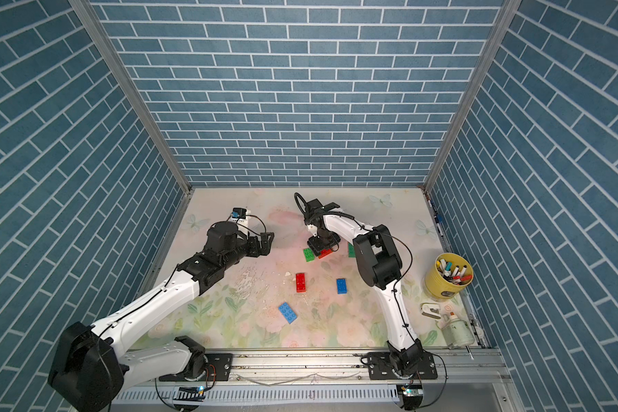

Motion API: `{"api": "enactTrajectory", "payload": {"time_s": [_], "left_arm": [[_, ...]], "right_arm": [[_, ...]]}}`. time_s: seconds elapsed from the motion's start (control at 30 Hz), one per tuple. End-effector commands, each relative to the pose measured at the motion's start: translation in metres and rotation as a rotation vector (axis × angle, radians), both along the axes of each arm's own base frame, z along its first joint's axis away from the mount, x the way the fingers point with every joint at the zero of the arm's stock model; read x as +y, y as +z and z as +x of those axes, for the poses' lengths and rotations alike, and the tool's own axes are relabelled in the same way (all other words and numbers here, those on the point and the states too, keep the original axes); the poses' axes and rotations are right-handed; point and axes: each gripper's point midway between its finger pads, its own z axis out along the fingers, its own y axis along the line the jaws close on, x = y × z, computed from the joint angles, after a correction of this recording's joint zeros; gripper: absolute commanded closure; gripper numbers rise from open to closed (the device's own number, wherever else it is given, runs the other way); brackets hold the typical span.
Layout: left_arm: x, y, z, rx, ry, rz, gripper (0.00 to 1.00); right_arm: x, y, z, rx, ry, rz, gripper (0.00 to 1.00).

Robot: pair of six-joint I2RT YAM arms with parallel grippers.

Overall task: Assemble a rectangle with lego
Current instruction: Pick up the lego brick from the center of the board, then assemble the lego brick with the lego brick.

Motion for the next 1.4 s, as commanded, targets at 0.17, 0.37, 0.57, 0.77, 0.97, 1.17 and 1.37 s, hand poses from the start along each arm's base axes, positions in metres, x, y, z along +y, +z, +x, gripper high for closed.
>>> {"api": "enactTrajectory", "payload": {"time_s": [0.17,0.37,0.57,0.77,0.97,1.17,1.37], "left_arm": [[0.003,-0.004,0.002,0.007,0.008,0.018,0.00],[0.006,-0.006,0.003,0.015,0.028,0.027,0.00],[0.009,-0.005,0.005,0.014,0.043,0.028,0.00],[0.010,-0.004,0.004,0.008,0.051,0.031,0.00],[0.012,-0.003,0.005,0.006,0.057,0.033,0.00],[0.013,-0.004,0.005,0.007,0.060,0.036,0.00],[0.012,-0.005,0.005,0.008,0.056,0.034,0.00]], "right_arm": [[-0.019,0.019,0.011,-0.080,-0.126,-0.101,0.57],[-0.022,0.052,0.005,-0.095,-0.244,-0.115,0.58],[0.005,0.063,-0.006,-0.034,-0.322,-0.020,0.60],[0.026,0.056,-0.006,-0.004,-0.345,0.012,0.60],[0.041,0.045,-0.005,0.011,-0.350,0.040,0.61],[0.049,0.031,-0.009,0.035,-0.341,0.035,0.61],[0.057,0.027,-0.010,0.046,-0.330,0.053,0.61]]}}
